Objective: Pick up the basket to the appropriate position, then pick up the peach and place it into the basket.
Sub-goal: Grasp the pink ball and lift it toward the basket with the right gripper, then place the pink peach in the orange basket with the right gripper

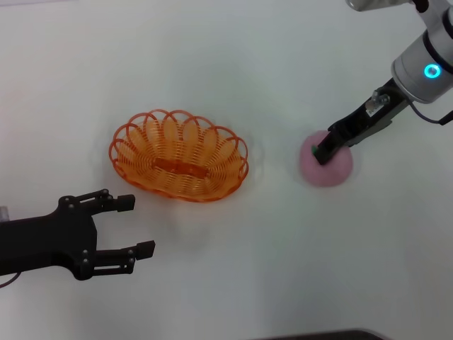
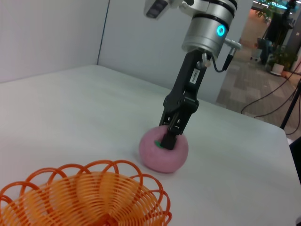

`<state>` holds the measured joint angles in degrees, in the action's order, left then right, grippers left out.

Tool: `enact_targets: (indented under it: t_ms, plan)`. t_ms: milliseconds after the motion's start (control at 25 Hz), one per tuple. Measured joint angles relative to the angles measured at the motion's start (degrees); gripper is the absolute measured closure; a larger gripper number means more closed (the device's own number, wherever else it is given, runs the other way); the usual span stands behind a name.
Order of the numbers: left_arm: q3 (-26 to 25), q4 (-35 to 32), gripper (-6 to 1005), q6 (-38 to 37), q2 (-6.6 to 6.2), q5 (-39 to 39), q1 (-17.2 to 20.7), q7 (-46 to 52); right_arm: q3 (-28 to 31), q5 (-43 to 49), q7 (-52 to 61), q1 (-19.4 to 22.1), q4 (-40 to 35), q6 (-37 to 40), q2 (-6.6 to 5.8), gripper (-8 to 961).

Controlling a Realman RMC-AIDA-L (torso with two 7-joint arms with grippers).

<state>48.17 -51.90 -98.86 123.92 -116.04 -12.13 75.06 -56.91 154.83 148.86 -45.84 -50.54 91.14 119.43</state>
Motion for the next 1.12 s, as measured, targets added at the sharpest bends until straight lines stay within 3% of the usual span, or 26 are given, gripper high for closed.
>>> enact_targets:
  t_ms: [280,880,1040,1120]
  plan:
    - [0.0,0.0,145,0.1,0.00,-0.8,0.1,-1.6,0.7,-5.0,-2.0,0.5,0.0,1.0,-0.73,642]
    - [-0.9,2.3,146,2.5,0.00,-1.1,0.4,-3.8,5.7,-24.6,-11.2,0.8,-1.6,7.9,-2.11,778]
    - [-1.0,2.3,146,2.1,0.00,-0.9,0.4,-3.8,5.2,-27.0,-12.5,0.5,-1.4,8.2,-1.74,799]
    - [-1.3,2.3,146,2.0,0.00,-0.8,0.3,-3.8,4.3,-27.3,-14.1,-0.2,-1.0,8.2,-0.49,810]
